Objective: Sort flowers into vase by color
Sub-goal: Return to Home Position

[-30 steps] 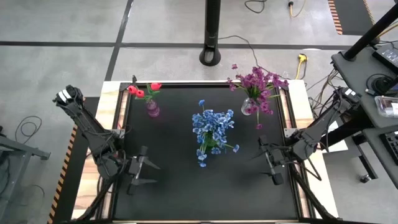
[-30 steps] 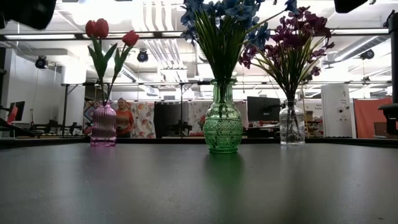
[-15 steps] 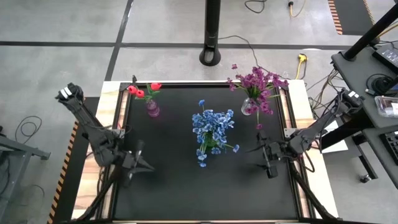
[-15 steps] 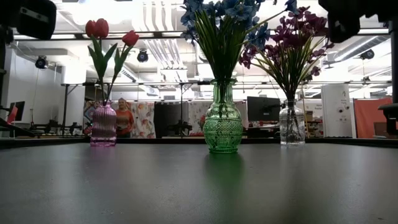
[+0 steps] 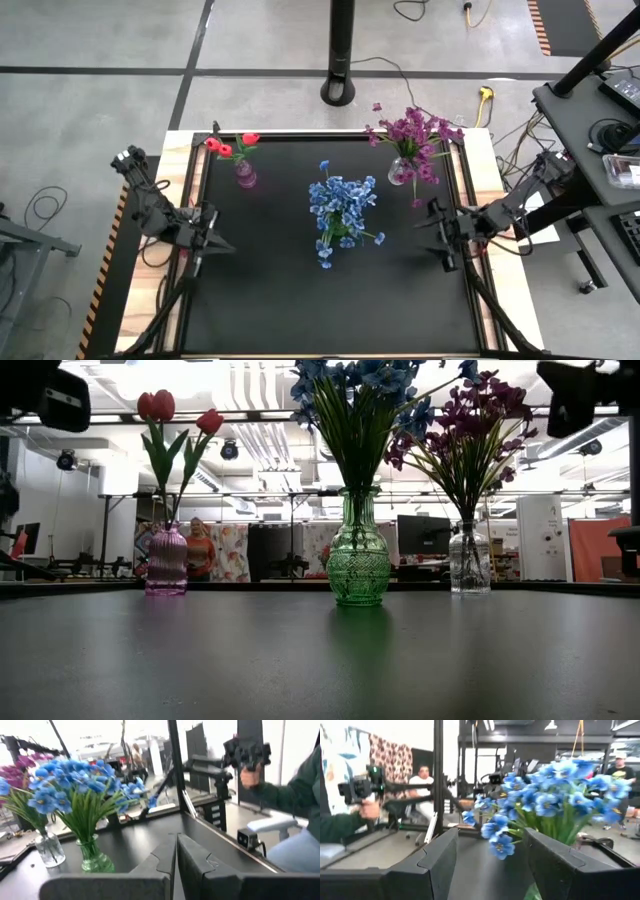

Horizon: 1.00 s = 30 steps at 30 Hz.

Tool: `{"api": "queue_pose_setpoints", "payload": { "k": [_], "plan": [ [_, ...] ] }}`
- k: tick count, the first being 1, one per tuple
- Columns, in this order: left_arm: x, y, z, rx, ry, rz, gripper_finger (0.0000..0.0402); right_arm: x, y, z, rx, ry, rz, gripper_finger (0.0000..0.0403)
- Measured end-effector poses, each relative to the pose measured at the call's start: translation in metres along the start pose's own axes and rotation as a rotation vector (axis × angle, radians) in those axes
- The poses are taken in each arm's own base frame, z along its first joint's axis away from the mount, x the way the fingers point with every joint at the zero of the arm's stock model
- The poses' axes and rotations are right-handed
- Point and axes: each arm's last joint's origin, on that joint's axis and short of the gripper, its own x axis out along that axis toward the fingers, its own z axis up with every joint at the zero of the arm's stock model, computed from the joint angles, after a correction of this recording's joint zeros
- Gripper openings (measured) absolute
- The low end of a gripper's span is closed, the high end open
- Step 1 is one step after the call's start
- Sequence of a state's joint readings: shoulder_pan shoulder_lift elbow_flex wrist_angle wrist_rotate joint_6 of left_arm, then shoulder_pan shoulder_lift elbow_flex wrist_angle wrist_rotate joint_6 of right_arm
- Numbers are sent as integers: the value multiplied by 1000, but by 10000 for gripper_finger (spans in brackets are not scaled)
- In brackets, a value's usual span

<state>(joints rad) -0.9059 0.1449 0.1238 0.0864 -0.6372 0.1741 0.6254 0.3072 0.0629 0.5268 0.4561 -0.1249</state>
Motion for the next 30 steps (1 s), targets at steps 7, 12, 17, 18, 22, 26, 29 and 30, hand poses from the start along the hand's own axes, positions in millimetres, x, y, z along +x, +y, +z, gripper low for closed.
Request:
{"api": "queue_pose_setpoints", "payload": {
  "k": [7, 12, 17, 18, 22, 26, 29, 30],
  "plan": [
    [-5, 0, -25, 31, -20, 16, 0, -15, -8, -18, -14, 80, -78, 217],
    [-2, -2, -34, 58, 74, 80, 0, -20, -10, -35, -94, 237, -101, 217],
    [0, -1, -37, -2, 110, 159, 0, -20, -11, -36, -110, 252, -153, 213],
    [0, -1, -37, -8, 111, 157, 0, -20, -11, -36, -121, 254, -150, 211],
    [0, -2, -37, -65, 109, 161, 0, -20, -11, -36, -170, 257, -144, 204],
    [0, -2, -38, -240, 96, 170, 0, -20, -11, -36, -150, 257, -147, 197],
    [0, -2, -38, -365, 86, 175, 0, -20, -11, -37, -128, 262, -148, 195],
    [1, -2, -38, -380, 85, 176, 0, -20, -11, -37, -130, 264, -148, 195]
  ]
}}
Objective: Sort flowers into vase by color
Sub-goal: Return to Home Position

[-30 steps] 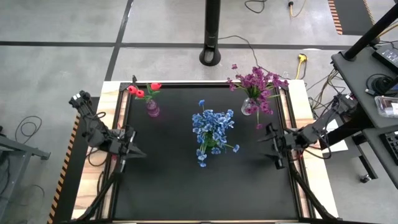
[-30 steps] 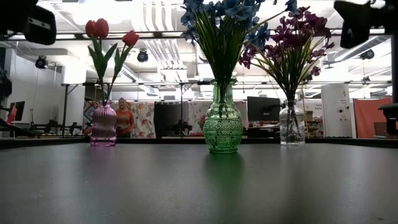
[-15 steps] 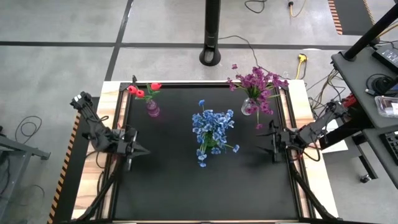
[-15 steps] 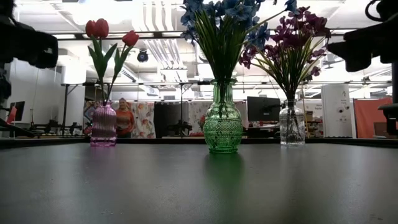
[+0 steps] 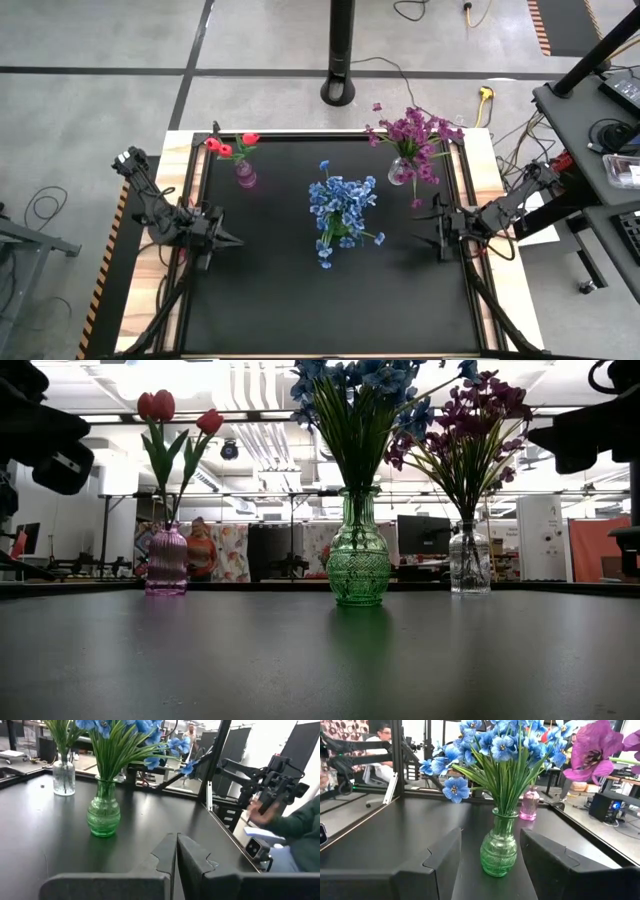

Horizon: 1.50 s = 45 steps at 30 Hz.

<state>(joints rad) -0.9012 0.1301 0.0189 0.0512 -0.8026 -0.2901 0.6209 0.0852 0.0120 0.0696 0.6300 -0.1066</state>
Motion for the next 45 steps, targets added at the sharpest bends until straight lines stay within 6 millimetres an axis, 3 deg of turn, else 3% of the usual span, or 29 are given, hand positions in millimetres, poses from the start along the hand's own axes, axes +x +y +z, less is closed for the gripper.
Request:
{"api": "queue_pose_setpoints", "payload": {
  "k": [45],
  "plan": [
    [2, -1, -3, 17, 23, 6, 0, 0, 0, -1, -3, 5, 1, 195]
  ]
}}
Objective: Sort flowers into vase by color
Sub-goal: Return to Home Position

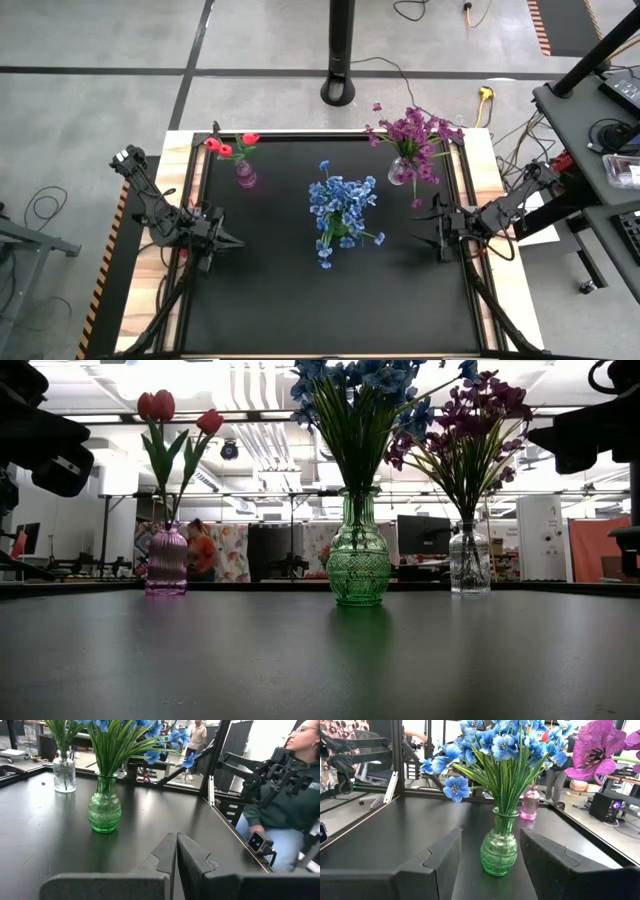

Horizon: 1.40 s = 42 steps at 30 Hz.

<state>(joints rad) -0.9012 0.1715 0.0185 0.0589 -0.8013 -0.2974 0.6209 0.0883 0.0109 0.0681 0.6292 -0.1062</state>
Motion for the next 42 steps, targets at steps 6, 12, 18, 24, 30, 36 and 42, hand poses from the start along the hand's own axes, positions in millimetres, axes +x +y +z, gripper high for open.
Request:
{"api": "queue_pose_setpoints", "payload": {
  "k": [6, 12, 18, 24, 30, 36, 42],
  "plan": [
    [0, 0, 0, 0, 0, 0, 0, 0, 0, 0, 0, -1, 0, 195],
    [0, 0, 0, 0, 0, 0, 0, 0, 0, 0, 3, -4, 0, 195],
    [0, 0, 0, 0, 0, 0, 0, 0, 0, 1, 6, -8, -1, 195],
    [0, 0, 0, 0, 0, 0, 0, 0, 0, 1, 7, -9, -1, 195],
    [0, 0, 0, 0, 0, 0, 0, 0, 0, 1, 9, -11, -1, 195],
    [0, 0, 0, 0, 0, 0, 0, 0, 0, 1, 9, -12, -1, 195],
    [0, 0, 0, 0, 0, 0, 0, 0, 0, 1, 11, -14, -1, 195]
  ]
}}
